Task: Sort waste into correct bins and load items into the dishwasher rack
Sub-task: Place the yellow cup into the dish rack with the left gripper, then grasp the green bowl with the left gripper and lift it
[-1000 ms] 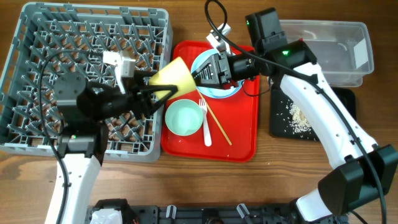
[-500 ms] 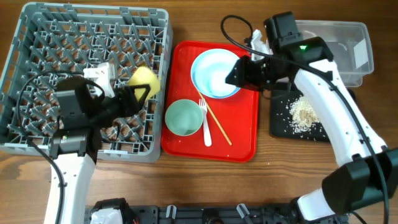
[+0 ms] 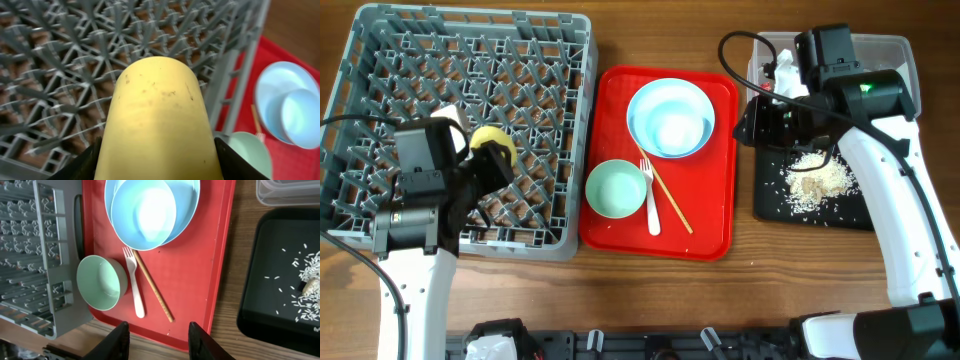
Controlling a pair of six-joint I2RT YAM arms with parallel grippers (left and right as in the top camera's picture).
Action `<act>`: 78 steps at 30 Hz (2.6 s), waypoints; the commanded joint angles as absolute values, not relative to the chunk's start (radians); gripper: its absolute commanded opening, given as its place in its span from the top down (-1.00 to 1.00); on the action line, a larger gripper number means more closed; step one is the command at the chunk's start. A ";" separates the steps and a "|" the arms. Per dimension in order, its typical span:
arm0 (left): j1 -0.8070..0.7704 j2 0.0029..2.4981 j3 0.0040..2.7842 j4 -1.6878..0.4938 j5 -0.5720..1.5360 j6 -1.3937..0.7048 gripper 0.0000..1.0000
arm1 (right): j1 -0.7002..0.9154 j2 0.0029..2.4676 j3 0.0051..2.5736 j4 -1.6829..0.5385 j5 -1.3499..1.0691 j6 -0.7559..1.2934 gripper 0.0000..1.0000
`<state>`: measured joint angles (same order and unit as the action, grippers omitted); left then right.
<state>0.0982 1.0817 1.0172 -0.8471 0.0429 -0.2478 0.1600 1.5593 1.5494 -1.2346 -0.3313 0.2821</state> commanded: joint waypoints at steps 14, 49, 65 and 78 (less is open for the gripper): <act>0.104 1.357 1.034 -0.917 -0.111 -0.254 0.89 | 0.157 1.554 1.560 -1.245 -0.310 0.262 0.22; -0.222 1.392 1.193 -0.768 0.230 -0.212 -1.00 | -0.010 1.513 1.560 -1.284 -0.236 0.262 -0.99; -0.605 1.747 1.193 -0.722 0.095 -0.213 -0.41 | -0.010 1.513 1.560 -1.285 -0.236 0.262 -1.00; -0.643 1.852 1.193 -0.715 0.095 -0.213 0.65 | -0.010 1.513 1.559 -1.286 -0.236 0.262 -1.00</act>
